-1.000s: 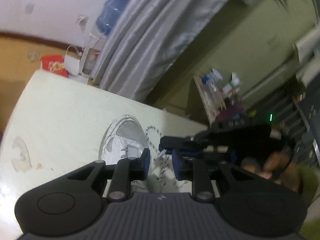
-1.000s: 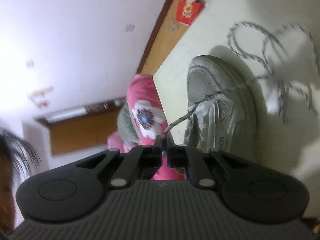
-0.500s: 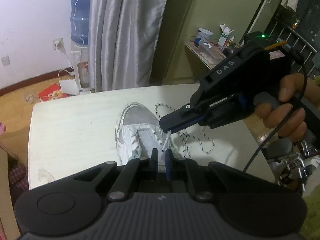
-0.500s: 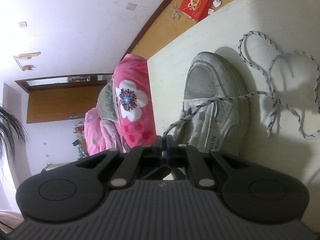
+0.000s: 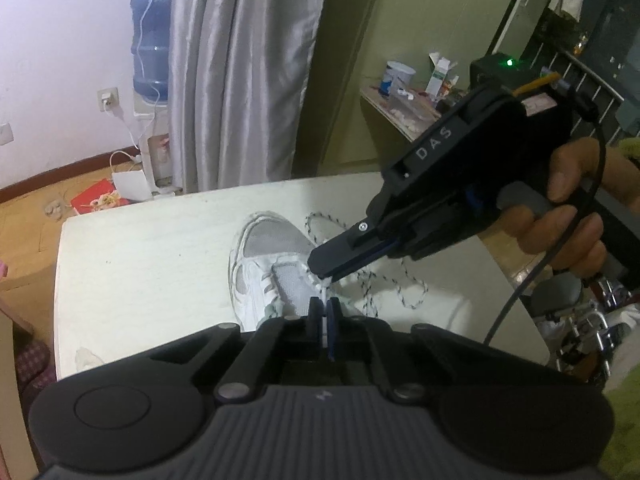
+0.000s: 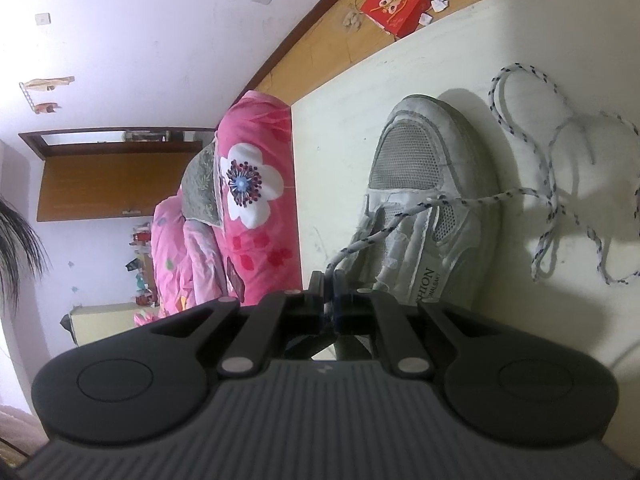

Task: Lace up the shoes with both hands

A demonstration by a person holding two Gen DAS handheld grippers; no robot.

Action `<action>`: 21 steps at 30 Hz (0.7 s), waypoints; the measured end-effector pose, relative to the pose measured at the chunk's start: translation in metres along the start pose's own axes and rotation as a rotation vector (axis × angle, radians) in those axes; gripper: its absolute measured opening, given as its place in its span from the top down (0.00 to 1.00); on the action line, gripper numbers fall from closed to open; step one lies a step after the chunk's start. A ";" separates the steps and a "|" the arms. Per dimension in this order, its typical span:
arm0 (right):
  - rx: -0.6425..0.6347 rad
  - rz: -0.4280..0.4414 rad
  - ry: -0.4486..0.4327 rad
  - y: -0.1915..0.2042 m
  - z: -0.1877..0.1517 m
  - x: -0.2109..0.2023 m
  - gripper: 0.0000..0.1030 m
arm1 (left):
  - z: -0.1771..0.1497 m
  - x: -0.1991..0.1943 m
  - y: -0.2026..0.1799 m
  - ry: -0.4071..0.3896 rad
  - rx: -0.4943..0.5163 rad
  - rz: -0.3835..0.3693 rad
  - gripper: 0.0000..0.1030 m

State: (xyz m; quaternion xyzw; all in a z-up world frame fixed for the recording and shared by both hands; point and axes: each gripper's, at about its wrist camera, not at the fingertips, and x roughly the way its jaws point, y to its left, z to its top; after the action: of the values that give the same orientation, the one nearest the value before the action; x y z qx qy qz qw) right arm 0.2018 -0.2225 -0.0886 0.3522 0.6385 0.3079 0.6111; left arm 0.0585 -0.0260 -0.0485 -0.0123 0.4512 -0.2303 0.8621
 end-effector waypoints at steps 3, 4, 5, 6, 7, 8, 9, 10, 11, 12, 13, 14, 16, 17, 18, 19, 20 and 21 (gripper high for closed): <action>0.017 0.011 0.005 -0.001 0.000 0.001 0.94 | 0.000 0.000 0.003 -0.003 -0.028 -0.013 0.98; 0.022 0.014 0.007 -0.002 0.000 0.002 0.94 | 0.000 0.000 0.004 -0.004 -0.029 -0.014 0.98; 0.028 0.018 0.009 -0.002 0.000 0.002 0.94 | -0.001 -0.001 0.004 -0.006 -0.027 -0.012 0.98; 0.033 0.021 0.011 -0.003 0.000 0.003 0.94 | 0.000 -0.001 0.005 -0.007 -0.026 -0.012 0.98; 0.039 0.023 0.012 -0.003 0.000 0.004 0.94 | -0.001 -0.001 0.005 -0.005 -0.025 -0.013 0.98; 0.044 0.023 0.012 -0.003 0.000 0.006 0.94 | -0.001 -0.001 0.005 -0.005 -0.022 -0.011 0.98; 0.047 0.023 0.011 -0.004 -0.001 0.006 0.94 | -0.001 -0.001 0.005 -0.007 -0.020 -0.010 0.98; 0.048 0.024 0.011 -0.004 -0.001 0.007 0.94 | -0.001 0.000 0.005 -0.007 -0.018 -0.011 0.98; 0.048 0.024 0.010 -0.004 -0.001 0.007 0.94 | -0.001 0.000 0.005 -0.007 -0.017 -0.012 0.98; 0.048 0.023 0.009 -0.004 -0.001 0.007 0.96 | -0.001 0.001 0.005 -0.008 -0.017 -0.012 0.98; 0.045 0.023 0.007 -0.004 -0.001 0.008 0.97 | -0.001 0.001 0.005 -0.009 -0.019 -0.013 0.98; 0.039 0.022 0.003 -0.003 -0.001 0.008 0.97 | -0.001 0.001 0.006 -0.010 -0.022 -0.013 0.97; 0.040 0.023 -0.008 -0.004 -0.002 0.007 0.97 | 0.000 0.003 0.008 0.000 -0.043 -0.021 0.96; 0.043 0.025 -0.013 -0.005 -0.002 0.006 0.97 | 0.001 0.004 0.010 0.008 -0.064 -0.027 0.91; 0.045 0.024 -0.021 -0.006 -0.002 0.005 0.97 | 0.002 0.004 0.011 0.010 -0.090 -0.029 0.87; 0.046 0.021 -0.033 -0.007 -0.001 0.002 0.97 | 0.002 0.004 0.013 0.009 -0.118 -0.034 0.79; 0.039 0.019 -0.049 -0.007 0.002 -0.002 0.97 | 0.003 0.005 0.014 0.011 -0.142 -0.040 0.74; 0.021 0.012 -0.071 -0.006 0.005 -0.008 0.97 | 0.004 0.008 0.015 0.019 -0.167 -0.040 0.73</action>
State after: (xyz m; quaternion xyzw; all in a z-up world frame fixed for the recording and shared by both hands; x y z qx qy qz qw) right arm 0.2062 -0.2328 -0.0894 0.3732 0.6174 0.2921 0.6279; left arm 0.0714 -0.0166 -0.0555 -0.0909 0.4766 -0.2093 0.8490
